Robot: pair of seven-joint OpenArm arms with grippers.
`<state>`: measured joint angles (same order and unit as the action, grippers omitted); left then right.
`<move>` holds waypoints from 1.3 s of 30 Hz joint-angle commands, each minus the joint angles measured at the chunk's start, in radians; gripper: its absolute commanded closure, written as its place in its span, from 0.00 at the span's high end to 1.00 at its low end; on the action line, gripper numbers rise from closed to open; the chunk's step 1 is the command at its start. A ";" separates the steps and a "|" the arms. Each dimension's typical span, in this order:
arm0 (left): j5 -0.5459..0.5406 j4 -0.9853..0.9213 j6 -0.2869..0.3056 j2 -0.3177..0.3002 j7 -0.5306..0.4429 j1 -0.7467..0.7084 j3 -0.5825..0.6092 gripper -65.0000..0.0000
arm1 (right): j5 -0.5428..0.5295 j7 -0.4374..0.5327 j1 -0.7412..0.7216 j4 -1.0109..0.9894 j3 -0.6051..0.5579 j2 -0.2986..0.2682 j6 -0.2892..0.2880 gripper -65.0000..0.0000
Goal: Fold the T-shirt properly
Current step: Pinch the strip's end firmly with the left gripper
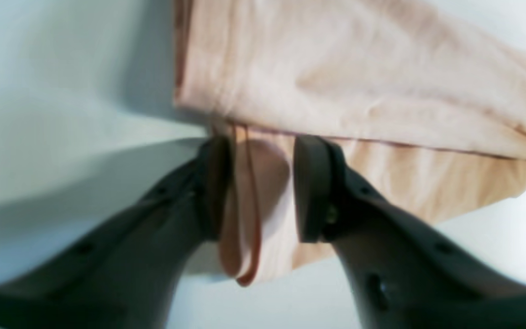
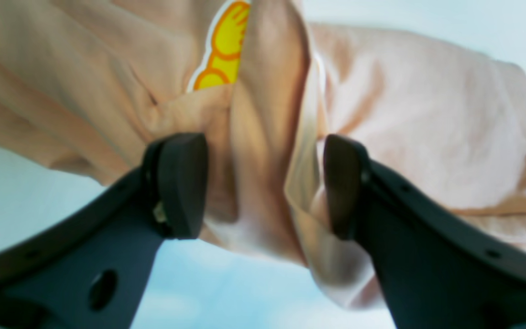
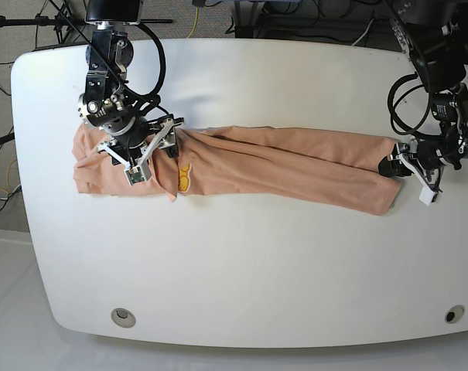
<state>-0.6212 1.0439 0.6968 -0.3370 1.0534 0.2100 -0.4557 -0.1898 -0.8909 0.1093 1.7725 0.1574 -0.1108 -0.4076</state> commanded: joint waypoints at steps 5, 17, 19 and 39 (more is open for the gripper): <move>-0.017 0.012 0.001 -0.010 -0.010 0.026 -0.003 0.62 | -0.008 0.020 -0.014 0.015 0.013 -0.007 0.004 0.59; 0.011 0.000 0.001 0.009 -0.008 0.056 -0.002 0.61 | -0.007 0.023 -0.015 0.010 0.011 -0.006 0.003 0.59; 0.009 0.000 0.001 0.011 -0.002 0.057 0.005 0.61 | -0.006 0.021 -0.012 0.013 0.009 -0.007 0.004 0.59; 0.032 0.016 0.001 0.011 0.022 0.071 0.053 0.07 | -0.007 0.011 -0.015 0.017 0.007 -0.006 0.003 0.59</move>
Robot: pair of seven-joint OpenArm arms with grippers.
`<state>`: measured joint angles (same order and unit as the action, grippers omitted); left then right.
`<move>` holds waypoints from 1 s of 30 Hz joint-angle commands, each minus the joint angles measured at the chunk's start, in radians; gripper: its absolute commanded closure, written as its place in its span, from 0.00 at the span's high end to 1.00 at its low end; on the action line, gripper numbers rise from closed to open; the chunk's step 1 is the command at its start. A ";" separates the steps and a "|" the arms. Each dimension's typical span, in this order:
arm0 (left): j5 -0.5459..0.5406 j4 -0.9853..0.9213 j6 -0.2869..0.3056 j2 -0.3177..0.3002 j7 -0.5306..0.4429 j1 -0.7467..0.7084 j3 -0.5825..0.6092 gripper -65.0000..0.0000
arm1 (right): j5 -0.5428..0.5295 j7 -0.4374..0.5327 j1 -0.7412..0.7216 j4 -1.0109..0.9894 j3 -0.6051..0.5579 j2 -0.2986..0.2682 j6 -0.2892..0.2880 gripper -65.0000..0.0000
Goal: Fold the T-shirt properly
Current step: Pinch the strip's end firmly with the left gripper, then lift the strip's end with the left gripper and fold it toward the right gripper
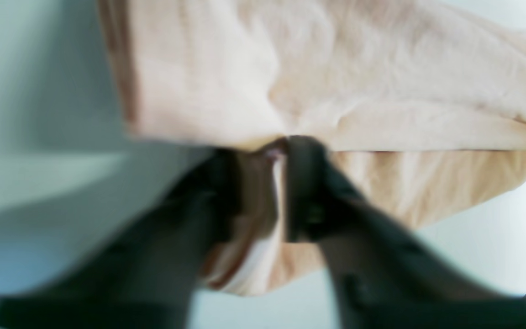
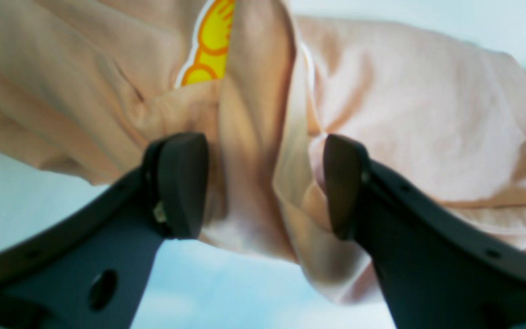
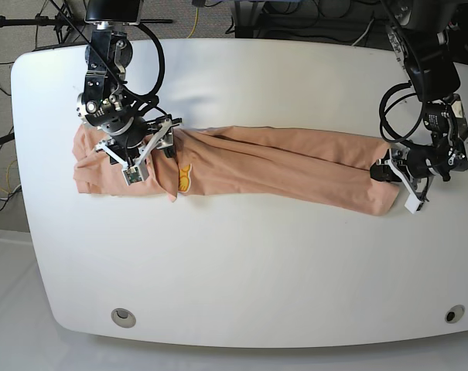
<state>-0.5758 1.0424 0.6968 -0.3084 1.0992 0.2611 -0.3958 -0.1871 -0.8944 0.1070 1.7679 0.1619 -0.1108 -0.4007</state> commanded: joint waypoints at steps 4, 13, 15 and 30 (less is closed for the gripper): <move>-0.016 0.002 0.001 -0.024 -0.072 0.007 -0.026 0.00 | -0.014 0.006 -0.007 0.024 0.003 -0.006 0.002 0.59; -0.015 0.063 0.001 -0.021 -0.034 -0.004 -0.021 0.02 | -0.017 0.000 -0.010 0.021 -0.001 -0.004 0.003 0.59; -0.014 0.107 0.001 -0.004 -0.009 0.001 -0.009 0.04 | -0.011 0.006 -0.011 0.016 -0.003 -0.003 0.004 0.59; -0.033 0.359 0.001 0.009 0.079 -0.009 -0.003 0.01 | -0.009 0.004 -0.010 0.012 -0.001 -0.003 0.001 0.59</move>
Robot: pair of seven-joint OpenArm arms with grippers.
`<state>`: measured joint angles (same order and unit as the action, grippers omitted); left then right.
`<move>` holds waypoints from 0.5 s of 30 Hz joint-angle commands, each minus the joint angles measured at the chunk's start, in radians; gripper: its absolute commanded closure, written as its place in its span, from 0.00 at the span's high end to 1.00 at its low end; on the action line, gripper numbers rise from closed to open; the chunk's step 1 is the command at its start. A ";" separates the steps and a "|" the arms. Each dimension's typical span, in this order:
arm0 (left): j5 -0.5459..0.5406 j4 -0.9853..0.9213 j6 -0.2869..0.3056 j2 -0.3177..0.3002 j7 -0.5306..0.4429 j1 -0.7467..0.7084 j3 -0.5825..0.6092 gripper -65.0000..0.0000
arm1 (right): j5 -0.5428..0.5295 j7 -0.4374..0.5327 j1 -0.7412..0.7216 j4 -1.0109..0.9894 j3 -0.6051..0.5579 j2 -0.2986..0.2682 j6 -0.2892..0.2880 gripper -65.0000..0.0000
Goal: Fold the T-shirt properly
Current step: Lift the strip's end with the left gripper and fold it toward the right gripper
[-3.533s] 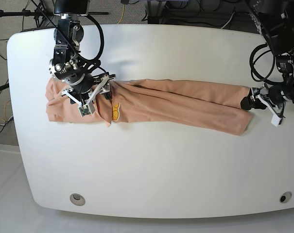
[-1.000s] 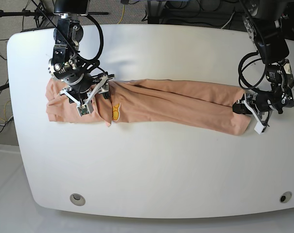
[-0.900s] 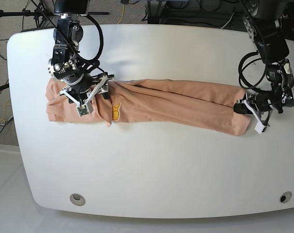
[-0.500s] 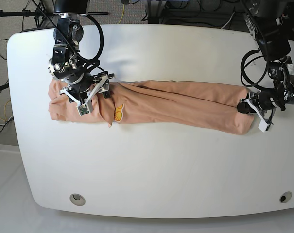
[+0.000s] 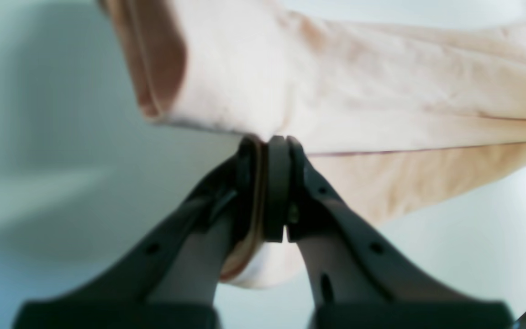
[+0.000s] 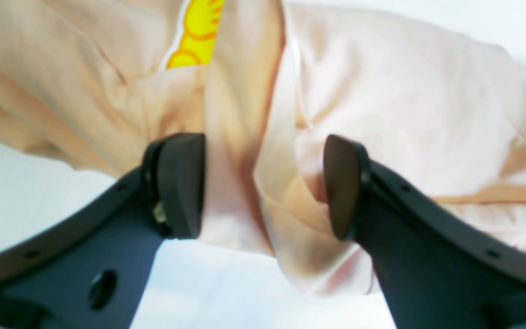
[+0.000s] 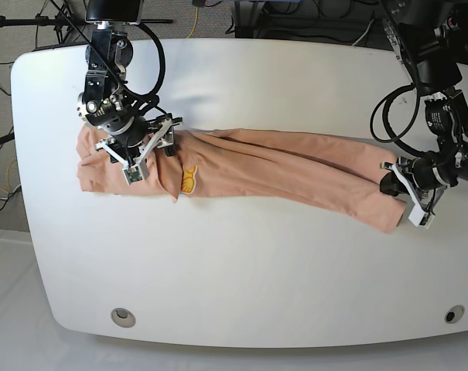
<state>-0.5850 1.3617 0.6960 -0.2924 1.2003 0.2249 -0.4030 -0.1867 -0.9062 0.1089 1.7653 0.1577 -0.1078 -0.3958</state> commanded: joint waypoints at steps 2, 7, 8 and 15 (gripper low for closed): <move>-0.026 0.063 0.002 0.007 -0.016 0.029 0.016 0.01 | -0.009 0.017 -0.012 0.014 0.003 -0.006 -0.004 0.59; -0.032 0.111 0.002 0.057 -0.008 0.028 0.050 0.00 | -0.009 0.019 -0.013 0.014 0.003 -0.005 -0.004 0.59; -0.030 0.129 0.002 0.078 -0.001 0.027 0.046 0.00 | -0.006 0.018 -0.013 0.013 0.002 -0.005 -0.002 0.59; -0.033 0.190 0.002 0.148 0.020 0.027 0.060 0.00 | -0.005 0.016 -0.013 0.013 0.001 -0.006 0.000 0.59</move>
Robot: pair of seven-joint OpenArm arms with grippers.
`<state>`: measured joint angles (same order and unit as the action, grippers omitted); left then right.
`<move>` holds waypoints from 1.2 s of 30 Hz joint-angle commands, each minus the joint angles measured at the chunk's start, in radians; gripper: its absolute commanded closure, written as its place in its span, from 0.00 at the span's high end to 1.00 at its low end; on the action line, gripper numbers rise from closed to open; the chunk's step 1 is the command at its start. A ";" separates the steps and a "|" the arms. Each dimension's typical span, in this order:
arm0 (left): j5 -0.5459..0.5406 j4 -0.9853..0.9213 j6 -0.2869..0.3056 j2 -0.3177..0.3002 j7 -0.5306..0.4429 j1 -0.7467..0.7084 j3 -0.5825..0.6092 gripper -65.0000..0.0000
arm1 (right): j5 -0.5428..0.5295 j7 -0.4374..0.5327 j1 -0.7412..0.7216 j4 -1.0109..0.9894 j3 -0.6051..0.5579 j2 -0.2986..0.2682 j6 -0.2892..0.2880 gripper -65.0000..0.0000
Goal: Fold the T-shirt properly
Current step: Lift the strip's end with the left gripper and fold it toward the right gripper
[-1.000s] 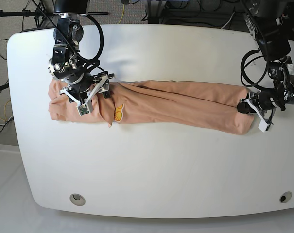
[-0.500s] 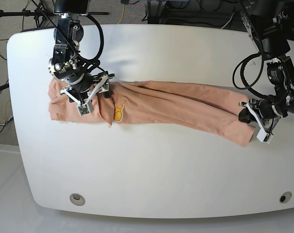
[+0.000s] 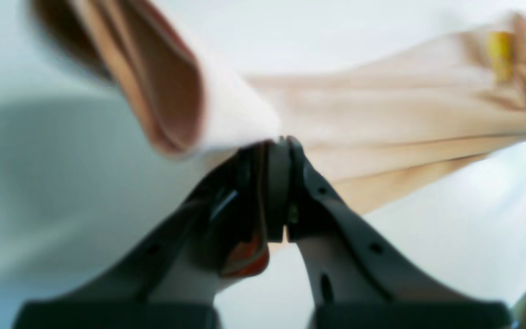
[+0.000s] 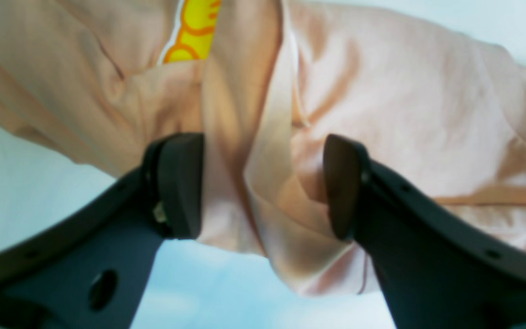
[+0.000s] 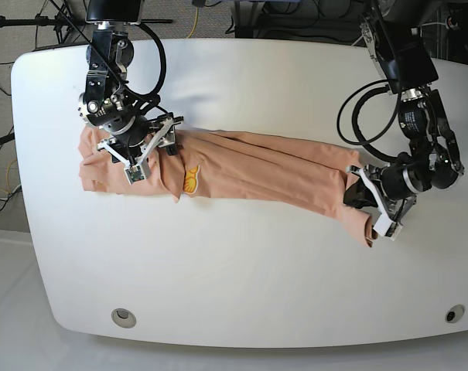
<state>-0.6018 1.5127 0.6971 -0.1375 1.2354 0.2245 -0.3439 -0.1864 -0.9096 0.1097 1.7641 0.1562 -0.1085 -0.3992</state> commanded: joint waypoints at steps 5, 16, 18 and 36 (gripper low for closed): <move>-0.025 0.070 0.001 0.039 0.002 0.038 0.043 0.00 | -0.003 0.020 -0.011 0.015 -0.001 -0.005 0.001 0.59; -0.023 0.053 0.001 0.128 0.027 0.044 0.121 0.00 | -0.005 0.025 -0.007 0.015 -0.005 -0.006 0.002 0.59; -0.021 0.051 0.001 0.142 0.040 0.045 0.141 0.00 | -0.005 0.024 -0.007 0.015 -0.006 -0.005 0.002 0.59; -0.010 0.056 0.001 0.295 0.021 0.040 0.303 0.00 | -0.010 0.022 -0.009 0.013 -0.006 -0.002 0.001 0.58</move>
<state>-0.5995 1.5486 0.6964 0.1528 1.2854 0.2497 -0.0410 -0.1867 -0.9092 0.1146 1.7638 0.1490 -0.1055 -0.3992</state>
